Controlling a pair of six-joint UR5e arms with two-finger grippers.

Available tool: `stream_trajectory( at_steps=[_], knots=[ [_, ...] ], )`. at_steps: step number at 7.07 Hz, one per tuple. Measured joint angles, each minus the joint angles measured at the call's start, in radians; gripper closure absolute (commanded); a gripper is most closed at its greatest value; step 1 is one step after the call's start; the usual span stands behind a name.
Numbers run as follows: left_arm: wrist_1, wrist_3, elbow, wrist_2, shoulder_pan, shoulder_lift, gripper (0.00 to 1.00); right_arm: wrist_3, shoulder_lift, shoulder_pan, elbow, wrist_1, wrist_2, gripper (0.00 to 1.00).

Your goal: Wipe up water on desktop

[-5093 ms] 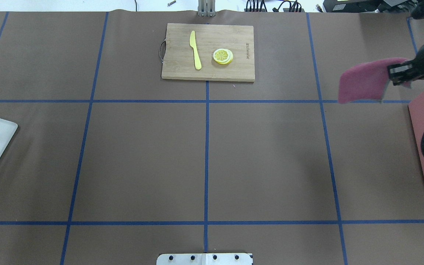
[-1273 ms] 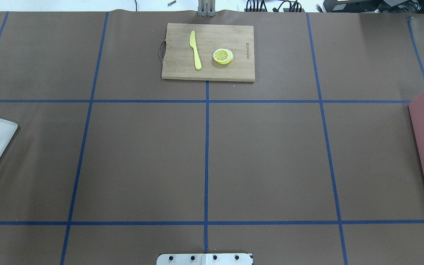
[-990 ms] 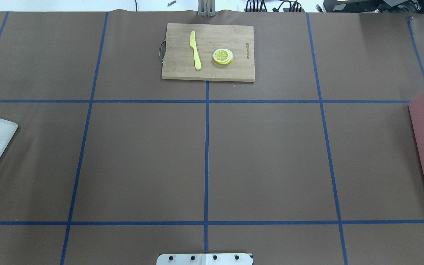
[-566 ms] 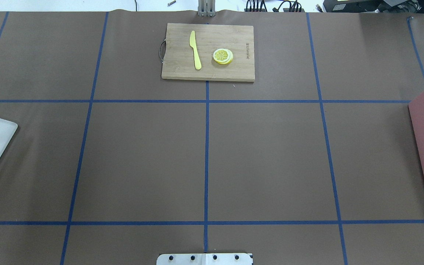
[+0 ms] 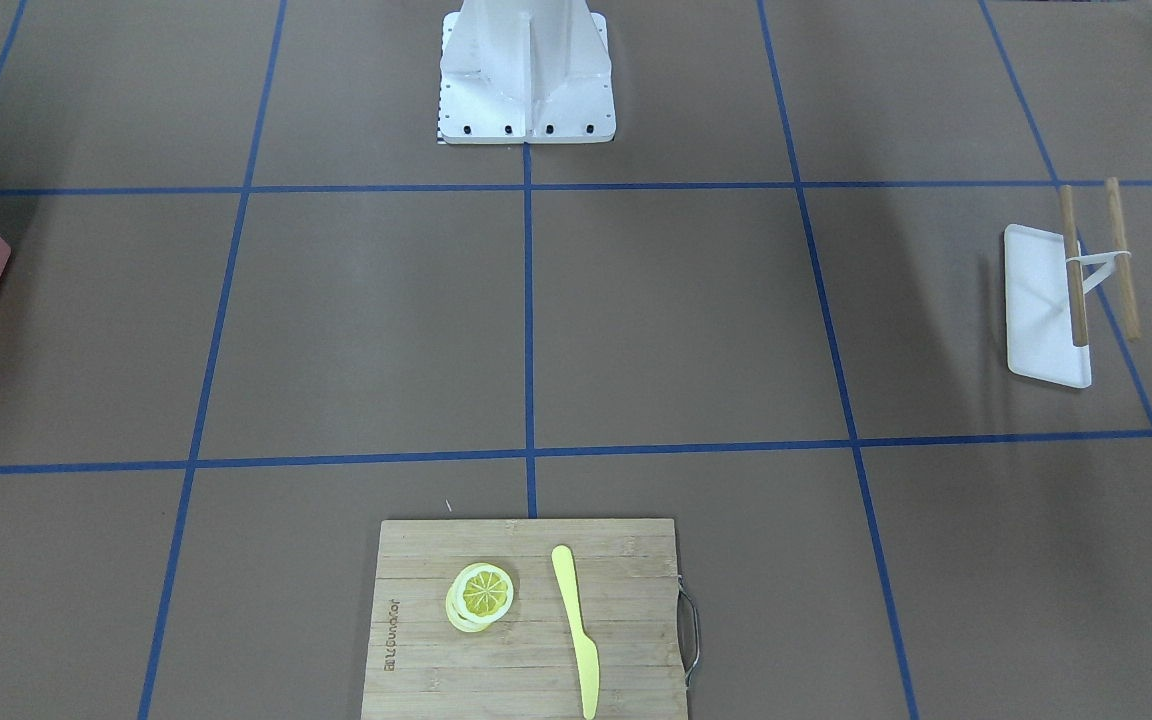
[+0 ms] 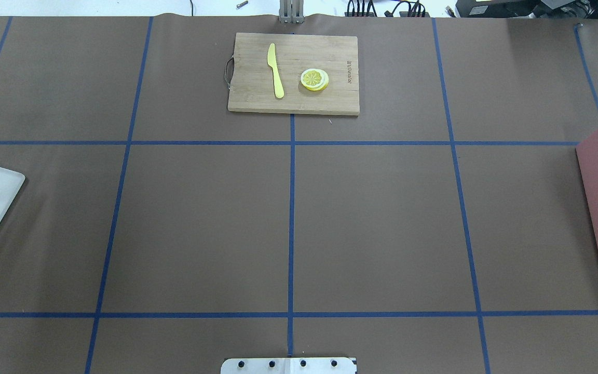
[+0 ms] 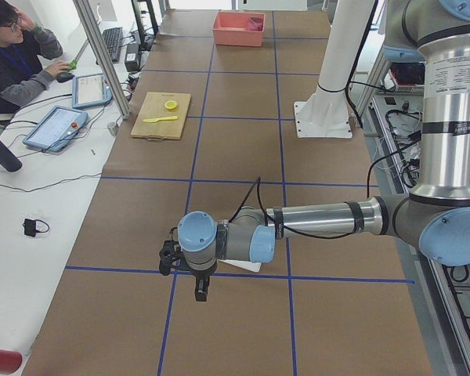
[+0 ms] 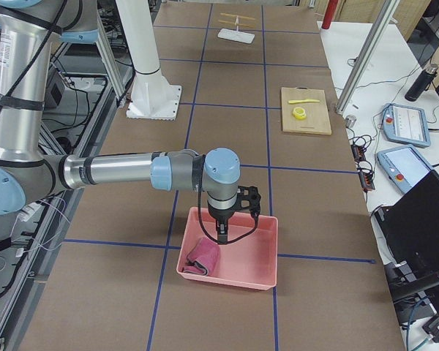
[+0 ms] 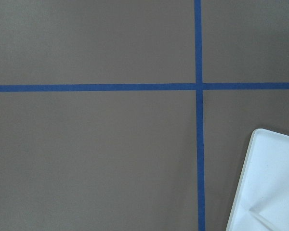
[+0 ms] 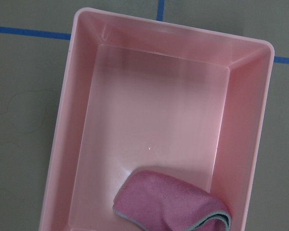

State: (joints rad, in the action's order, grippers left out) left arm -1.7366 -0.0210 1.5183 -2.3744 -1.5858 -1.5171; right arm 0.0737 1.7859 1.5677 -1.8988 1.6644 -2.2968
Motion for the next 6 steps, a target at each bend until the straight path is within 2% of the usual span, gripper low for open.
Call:
stream_trajectory(
  at_steps=[6],
  knots=[
    [-0.001,0.001,-0.009,-0.001,0.000,0.000,0.02,0.000,0.004,0.000,-0.039,0.001,-0.007,0.00]
  ],
)
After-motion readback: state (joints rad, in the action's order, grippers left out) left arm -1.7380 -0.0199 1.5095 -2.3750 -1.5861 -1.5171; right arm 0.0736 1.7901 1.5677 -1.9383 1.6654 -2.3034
